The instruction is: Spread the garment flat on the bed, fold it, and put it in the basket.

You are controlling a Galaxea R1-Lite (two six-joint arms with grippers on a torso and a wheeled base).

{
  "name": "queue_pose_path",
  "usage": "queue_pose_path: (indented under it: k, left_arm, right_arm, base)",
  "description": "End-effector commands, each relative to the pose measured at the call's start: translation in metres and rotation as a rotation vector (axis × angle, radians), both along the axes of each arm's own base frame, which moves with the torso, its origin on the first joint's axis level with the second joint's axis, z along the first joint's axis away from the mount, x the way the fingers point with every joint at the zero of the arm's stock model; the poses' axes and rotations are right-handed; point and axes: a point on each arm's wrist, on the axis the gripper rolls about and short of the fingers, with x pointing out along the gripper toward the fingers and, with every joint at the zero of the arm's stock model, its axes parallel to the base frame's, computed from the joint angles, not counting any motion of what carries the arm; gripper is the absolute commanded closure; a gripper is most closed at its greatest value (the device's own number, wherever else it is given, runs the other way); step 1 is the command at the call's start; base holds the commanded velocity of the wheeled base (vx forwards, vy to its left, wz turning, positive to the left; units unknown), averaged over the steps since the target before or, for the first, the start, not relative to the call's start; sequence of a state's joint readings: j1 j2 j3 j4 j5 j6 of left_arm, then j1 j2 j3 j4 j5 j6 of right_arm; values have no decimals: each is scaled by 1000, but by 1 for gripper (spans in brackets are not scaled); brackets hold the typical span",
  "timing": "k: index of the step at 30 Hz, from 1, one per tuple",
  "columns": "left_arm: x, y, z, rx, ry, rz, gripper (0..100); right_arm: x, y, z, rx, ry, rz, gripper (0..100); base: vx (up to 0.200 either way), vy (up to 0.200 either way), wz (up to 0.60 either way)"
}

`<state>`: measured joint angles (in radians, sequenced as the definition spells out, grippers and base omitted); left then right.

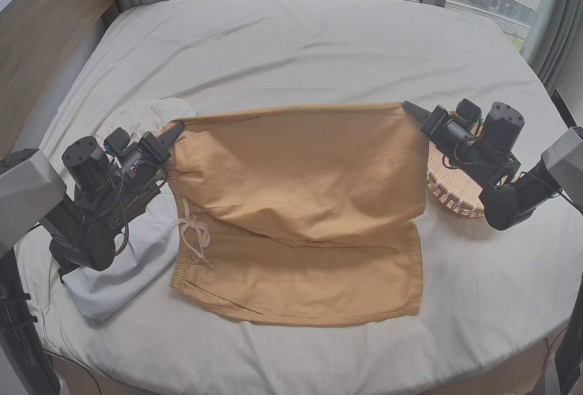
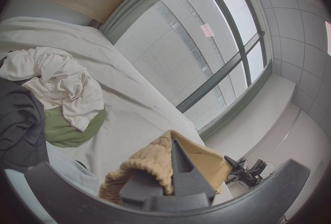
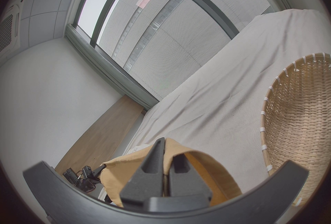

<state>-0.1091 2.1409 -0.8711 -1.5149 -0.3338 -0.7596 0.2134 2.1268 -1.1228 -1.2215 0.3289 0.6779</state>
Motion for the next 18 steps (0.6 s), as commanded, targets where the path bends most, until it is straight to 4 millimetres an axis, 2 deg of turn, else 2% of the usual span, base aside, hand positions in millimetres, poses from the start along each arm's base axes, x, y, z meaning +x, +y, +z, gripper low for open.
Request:
queue_pose_path:
  k: [1,8,14,15,18]
  left_arm:
    - [21,-3,-16,-2,6,9,100]
    - [34,-4,-19,-2,-2,7,100]
    - [47,-7,-26,-2,9,7,100]
    - [48,-7,-26,-3,10,7,0]
    - [55,-4,-24,-3,5,13,0]
  right_arm:
    - [21,3,-8,-1,3,-2,100]
    - [37,2,-12,-1,4,-12,100]
    - [52,-7,-16,-1,-3,-38,100]
    - [52,-7,-16,-1,-4,-38,0]
    - [57,-10,-12,0,-32,-48,0]
  base:
    - [0,0,0]
    - [0,0,0]
    - [0,0,0]
    - [0,0,0]
    - [0,0,0]
